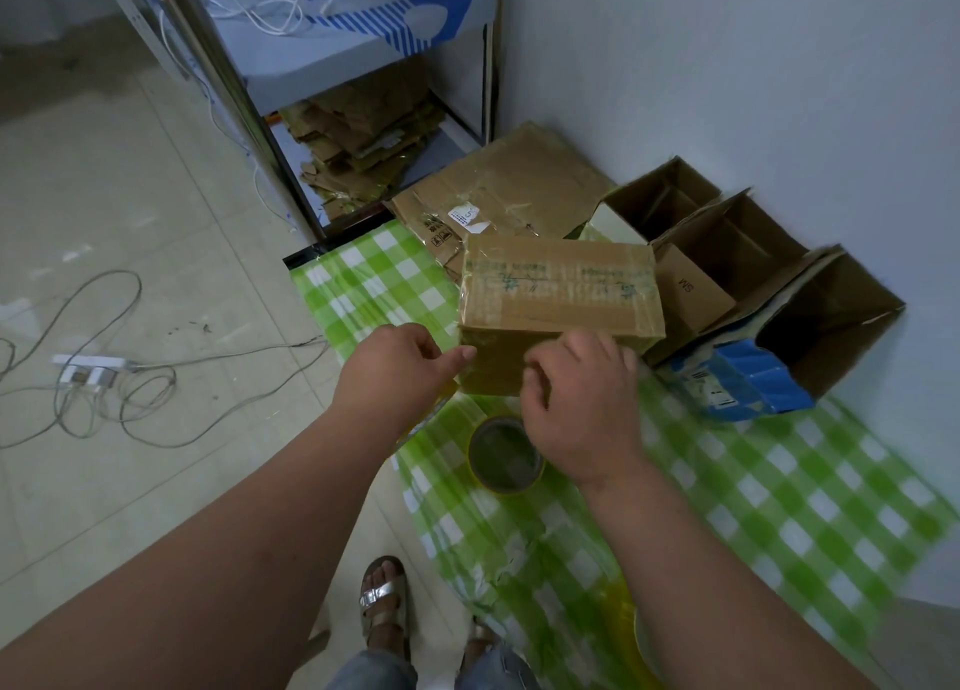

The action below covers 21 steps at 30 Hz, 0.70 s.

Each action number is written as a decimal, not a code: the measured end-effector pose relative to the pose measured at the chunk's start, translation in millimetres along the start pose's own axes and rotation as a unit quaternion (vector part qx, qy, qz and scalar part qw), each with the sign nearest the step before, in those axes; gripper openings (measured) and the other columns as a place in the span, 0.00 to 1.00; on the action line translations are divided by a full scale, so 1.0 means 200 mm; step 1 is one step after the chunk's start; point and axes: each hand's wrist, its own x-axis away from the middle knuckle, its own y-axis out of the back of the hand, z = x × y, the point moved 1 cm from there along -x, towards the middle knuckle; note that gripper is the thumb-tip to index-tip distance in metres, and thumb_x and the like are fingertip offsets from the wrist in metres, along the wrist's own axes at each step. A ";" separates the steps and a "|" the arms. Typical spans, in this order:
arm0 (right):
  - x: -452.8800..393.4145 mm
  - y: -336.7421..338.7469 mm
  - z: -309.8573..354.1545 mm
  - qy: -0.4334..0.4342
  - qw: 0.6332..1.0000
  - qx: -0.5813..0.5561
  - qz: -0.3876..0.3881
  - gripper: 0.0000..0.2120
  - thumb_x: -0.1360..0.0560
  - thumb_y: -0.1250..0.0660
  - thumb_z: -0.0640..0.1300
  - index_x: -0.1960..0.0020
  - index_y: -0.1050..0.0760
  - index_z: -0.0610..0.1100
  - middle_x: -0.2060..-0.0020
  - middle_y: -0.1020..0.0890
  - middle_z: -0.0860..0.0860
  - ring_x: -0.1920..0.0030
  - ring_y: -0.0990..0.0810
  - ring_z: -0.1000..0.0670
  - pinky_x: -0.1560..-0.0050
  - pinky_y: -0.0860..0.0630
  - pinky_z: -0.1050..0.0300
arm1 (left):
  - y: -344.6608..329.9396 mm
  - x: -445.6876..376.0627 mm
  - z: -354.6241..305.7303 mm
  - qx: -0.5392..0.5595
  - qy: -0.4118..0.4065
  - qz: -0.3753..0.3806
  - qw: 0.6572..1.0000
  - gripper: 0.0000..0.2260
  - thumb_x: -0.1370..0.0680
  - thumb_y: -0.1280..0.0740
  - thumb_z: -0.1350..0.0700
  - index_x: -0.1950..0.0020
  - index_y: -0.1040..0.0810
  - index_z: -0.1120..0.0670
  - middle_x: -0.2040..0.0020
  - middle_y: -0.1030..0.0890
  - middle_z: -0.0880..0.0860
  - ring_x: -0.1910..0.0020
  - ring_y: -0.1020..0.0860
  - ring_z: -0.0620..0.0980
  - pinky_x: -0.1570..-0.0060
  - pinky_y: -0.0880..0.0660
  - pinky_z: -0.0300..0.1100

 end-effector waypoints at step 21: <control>-0.21 -0.14 0.03 -0.005 0.998 0.051 0.020 0.28 0.30 0.31 0.60 0.32 0.27 0.53 0.31 0.28 0.49 0.32 0.34 0.42 0.35 0.46 0.45 | -0.04 -0.13 0.04 0.011 -0.037 0.052 0.998 0.28 0.18 0.47 0.40 0.57 0.18 0.58 0.63 0.19 0.56 0.65 0.24 0.48 0.69 0.32 0.40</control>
